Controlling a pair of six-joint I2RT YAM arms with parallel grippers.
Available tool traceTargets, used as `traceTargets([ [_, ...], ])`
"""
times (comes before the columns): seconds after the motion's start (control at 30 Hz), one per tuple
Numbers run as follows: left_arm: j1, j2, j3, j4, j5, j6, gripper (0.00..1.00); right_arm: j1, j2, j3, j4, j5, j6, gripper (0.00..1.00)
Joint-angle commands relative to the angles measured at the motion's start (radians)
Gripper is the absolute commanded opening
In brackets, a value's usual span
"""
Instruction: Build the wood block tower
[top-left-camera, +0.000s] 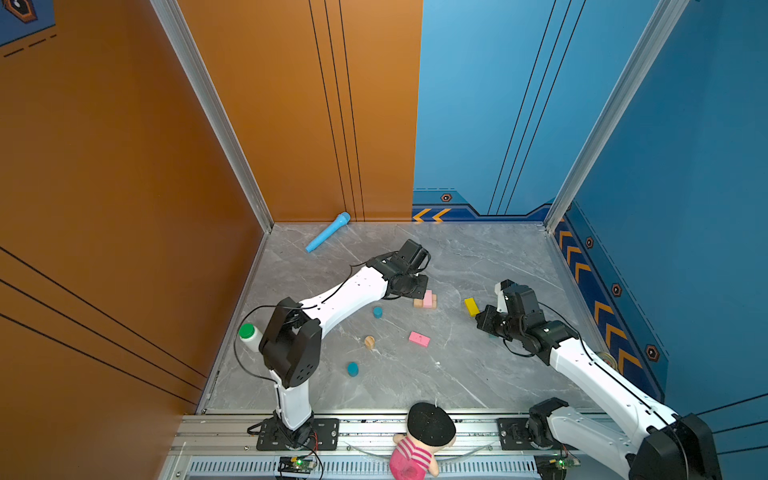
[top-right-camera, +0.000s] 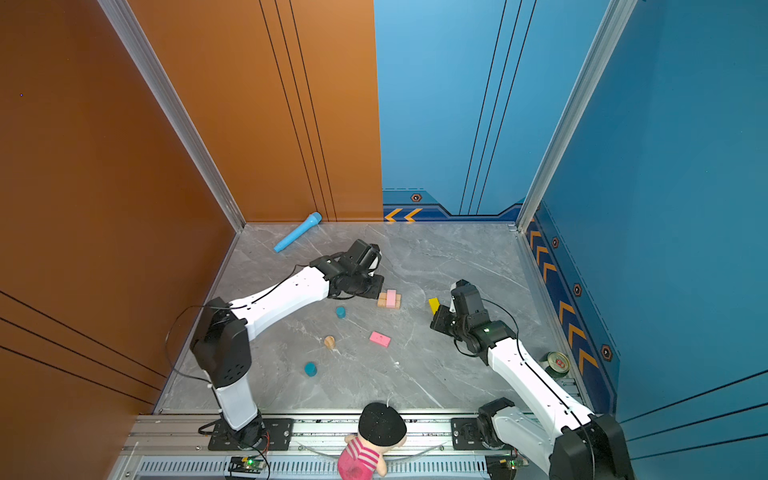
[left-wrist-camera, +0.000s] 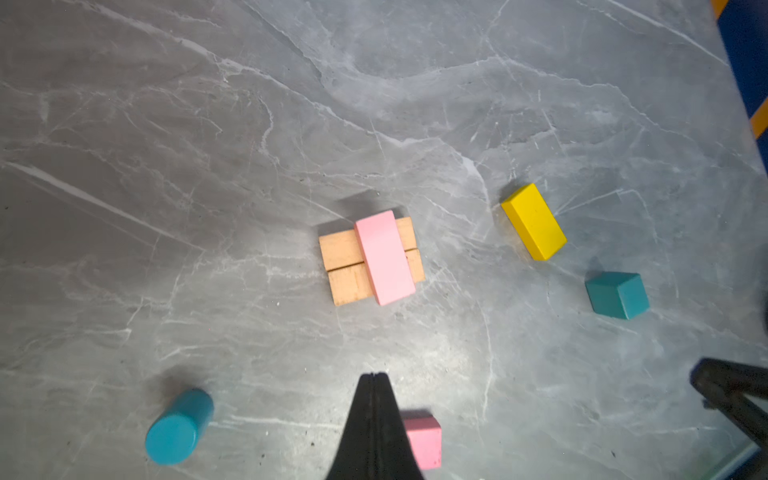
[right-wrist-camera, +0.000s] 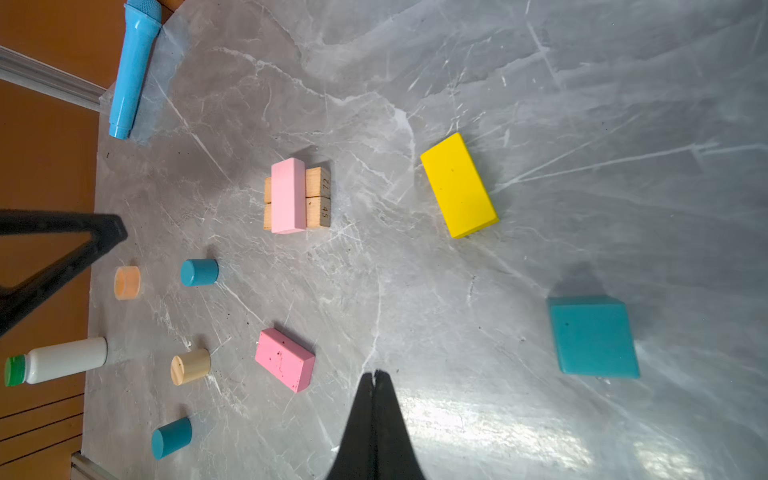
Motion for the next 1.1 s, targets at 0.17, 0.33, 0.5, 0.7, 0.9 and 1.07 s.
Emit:
traceTargets([
  [0.17,0.038,0.150,0.145,-0.089,0.096,0.044,0.00,-0.075,-0.004,-0.063,0.077,-0.086,-0.027,0.00],
  [0.33,0.038,0.217,0.177,-0.092,0.127,0.042,0.00,-0.088,0.009,-0.074,0.095,-0.096,-0.024,0.00],
  [0.5,0.039,0.265,0.195,-0.092,0.135,0.042,0.00,-0.093,0.021,-0.076,0.100,-0.099,-0.024,0.00],
  [0.7,0.044,0.292,0.210,-0.092,0.149,0.041,0.00,-0.096,0.033,-0.080,0.113,-0.102,-0.022,0.00],
  [0.9,0.044,0.313,0.225,-0.100,0.151,0.044,0.00,-0.097,0.050,-0.082,0.128,-0.115,-0.018,0.00],
  [1.07,0.046,0.331,0.237,-0.105,0.153,0.046,0.00,-0.096,0.054,-0.082,0.133,-0.120,-0.014,0.00],
])
